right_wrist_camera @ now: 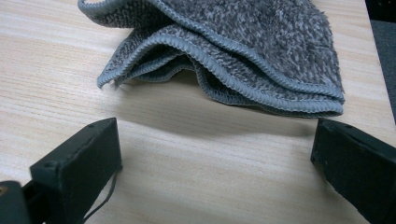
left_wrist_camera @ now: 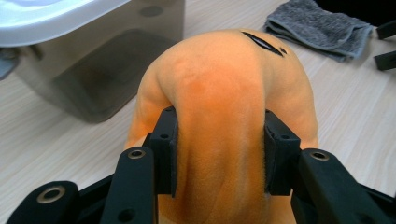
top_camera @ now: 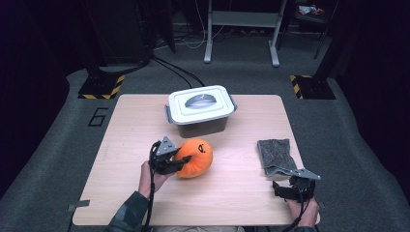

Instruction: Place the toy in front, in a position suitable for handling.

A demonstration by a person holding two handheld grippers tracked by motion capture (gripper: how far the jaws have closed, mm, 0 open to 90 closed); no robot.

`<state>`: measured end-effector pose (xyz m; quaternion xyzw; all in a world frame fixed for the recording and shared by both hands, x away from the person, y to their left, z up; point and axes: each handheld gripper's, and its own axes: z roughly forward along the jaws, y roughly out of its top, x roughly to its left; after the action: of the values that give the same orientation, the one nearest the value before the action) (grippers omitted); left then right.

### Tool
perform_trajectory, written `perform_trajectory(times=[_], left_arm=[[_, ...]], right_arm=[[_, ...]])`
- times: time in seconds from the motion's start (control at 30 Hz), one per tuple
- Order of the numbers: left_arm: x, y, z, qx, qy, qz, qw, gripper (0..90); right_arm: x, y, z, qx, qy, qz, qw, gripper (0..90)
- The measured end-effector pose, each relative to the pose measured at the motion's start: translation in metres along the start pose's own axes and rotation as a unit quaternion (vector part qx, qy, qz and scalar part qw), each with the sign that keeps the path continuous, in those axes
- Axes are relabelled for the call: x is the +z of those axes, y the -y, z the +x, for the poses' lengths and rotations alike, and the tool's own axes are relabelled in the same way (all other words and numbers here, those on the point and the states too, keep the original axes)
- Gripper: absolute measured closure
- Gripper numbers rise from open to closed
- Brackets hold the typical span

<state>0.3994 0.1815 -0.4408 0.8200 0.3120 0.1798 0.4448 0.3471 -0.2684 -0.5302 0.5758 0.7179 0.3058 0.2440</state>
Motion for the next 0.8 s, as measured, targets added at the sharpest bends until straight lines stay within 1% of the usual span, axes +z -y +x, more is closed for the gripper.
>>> perform_trajectory(times=[0.03,0.07,0.1,0.17,0.2,0.23,0.27,0.3,0.4,0.43,0.47,0.5,0.53,0.57,0.67,0.73,0.77,0.8], left_arm=[[0.002,-0.003,-0.001,0.008,0.003,0.006,0.9999,56.5],[0.004,-0.004,-0.003,0.006,0.002,0.002,1.0000,56.5],[0.007,-0.006,-0.002,0.009,0.009,0.006,0.9999,56.5],[0.013,-0.011,-0.003,0.011,0.016,0.003,0.9998,56.4],[0.015,-0.013,-0.003,0.013,0.020,0.005,0.9997,56.3],[0.017,-0.014,-0.003,0.011,0.023,0.003,0.9997,56.3],[0.020,-0.016,-0.003,0.012,0.021,0.000,0.9997,56.3],[0.023,-0.019,-0.002,0.011,0.028,0.001,0.9995,56.2],[0.030,-0.025,-0.005,0.020,0.032,0.002,0.9993,56.0],[0.033,-0.027,-0.006,0.027,0.036,0.004,0.9990,55.9],[0.036,-0.028,-0.007,0.022,0.039,0.003,0.9990,55.8],[0.039,-0.029,-0.008,0.023,0.043,0.006,0.9988,55.8],[0.042,-0.031,-0.009,0.031,0.047,0.012,0.9983,55.8],[0.045,-0.032,-0.011,0.034,0.049,0.015,0.9981,55.7],[0.051,-0.033,-0.013,0.030,0.056,0.013,0.9979,55.5],[0.056,-0.034,-0.014,0.029,0.067,0.012,0.9973,55.4],[0.058,-0.035,-0.014,0.034,0.070,0.016,0.9968,55.4],[0.060,-0.035,-0.015,0.038,0.072,0.014,0.9966,55.2]], right_arm=[[0.000,0.000,0.000,0.000,0.000,0.000,1.0000,0.9],[0.000,0.000,0.000,0.000,0.000,0.000,1.0000,0.9],[0.000,0.000,0.000,-0.001,0.000,0.000,1.0000,0.9],[0.000,0.000,0.000,-0.001,0.000,0.000,1.0000,0.9],[0.000,0.000,0.000,-0.001,0.000,0.000,1.0000,0.9],[0.000,0.000,0.000,0.000,0.000,0.000,1.0000,1.0],[0.000,0.000,0.000,-0.001,0.000,0.000,1.0000,1.0],[0.000,0.000,0.000,-0.001,0.000,0.000,1.0000,1.0],[0.000,0.000,0.000,0.000,0.000,0.000,1.0000,1.0],[0.000,0.000,0.000,0.000,0.000,0.000,1.0000,1.0],[0.000,0.000,0.000,-0.001,0.000,0.000,1.0000,1.0],[0.000,0.000,0.000,-0.001,0.000,0.000,1.0000,1.0],[0.000,0.000,0.000,0.000,0.000,0.000,1.0000,1.0],[0.000,0.000,0.000,0.000,0.000,0.000,1.0000,1.0],[0.000,0.000,0.000,0.000,0.000,0.000,1.0000,1.0],[0.000,0.000,0.000,-0.001,0.000,0.000,1.0000,1.0],[0.000,0.000,0.000,-0.001,0.000,0.000,1.0000,1.1],[0.000,0.000,0.000,-0.001,-0.001,0.000,1.0000,1.1]])
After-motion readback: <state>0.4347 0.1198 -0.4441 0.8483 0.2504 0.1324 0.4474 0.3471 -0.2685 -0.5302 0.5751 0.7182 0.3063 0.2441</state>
